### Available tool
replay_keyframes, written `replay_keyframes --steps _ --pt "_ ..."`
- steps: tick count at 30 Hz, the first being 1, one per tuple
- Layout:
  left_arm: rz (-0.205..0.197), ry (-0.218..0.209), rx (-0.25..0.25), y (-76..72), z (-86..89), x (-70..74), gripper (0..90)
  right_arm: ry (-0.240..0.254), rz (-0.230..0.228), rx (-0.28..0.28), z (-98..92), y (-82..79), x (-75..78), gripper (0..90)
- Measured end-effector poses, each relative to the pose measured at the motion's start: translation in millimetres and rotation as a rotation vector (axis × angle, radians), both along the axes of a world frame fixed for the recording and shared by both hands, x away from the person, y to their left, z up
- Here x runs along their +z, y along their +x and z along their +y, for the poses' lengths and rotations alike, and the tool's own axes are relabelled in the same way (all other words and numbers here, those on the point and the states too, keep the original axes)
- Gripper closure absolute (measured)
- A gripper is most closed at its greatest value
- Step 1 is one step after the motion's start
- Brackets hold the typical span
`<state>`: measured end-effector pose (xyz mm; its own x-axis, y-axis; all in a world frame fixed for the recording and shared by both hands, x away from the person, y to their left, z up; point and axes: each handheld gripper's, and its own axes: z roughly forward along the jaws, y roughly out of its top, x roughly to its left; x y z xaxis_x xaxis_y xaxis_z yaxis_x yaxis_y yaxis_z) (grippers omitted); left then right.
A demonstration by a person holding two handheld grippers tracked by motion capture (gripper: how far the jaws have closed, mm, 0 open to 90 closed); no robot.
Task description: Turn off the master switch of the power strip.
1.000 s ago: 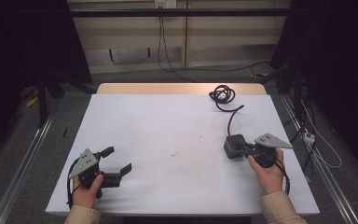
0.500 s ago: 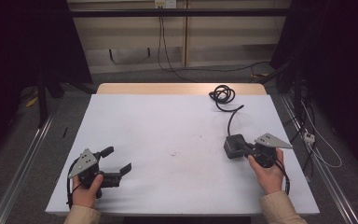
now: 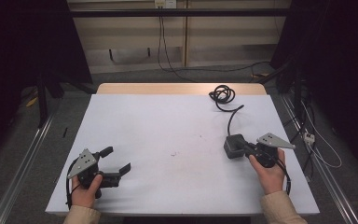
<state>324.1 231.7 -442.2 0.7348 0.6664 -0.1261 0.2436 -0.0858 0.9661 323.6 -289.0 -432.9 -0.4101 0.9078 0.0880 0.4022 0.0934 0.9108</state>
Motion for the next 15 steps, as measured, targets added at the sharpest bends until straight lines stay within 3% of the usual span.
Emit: replay_keyframes --steps 2,8,15 --pt "0.000 0.001 0.001 0.0 0.0 0.0 3.0 0.010 -0.002 -0.002 0.4 -0.4 1.3 82.0" --pt "-0.002 0.001 0.000 -0.1 0.0 0.3 3.0 0.025 -0.005 0.003 1.1 -1.5 3.3 75.2" --pt "-0.003 0.004 -0.002 -0.4 -0.1 0.5 3.0 0.032 -0.016 0.013 2.1 -2.4 5.4 59.8"
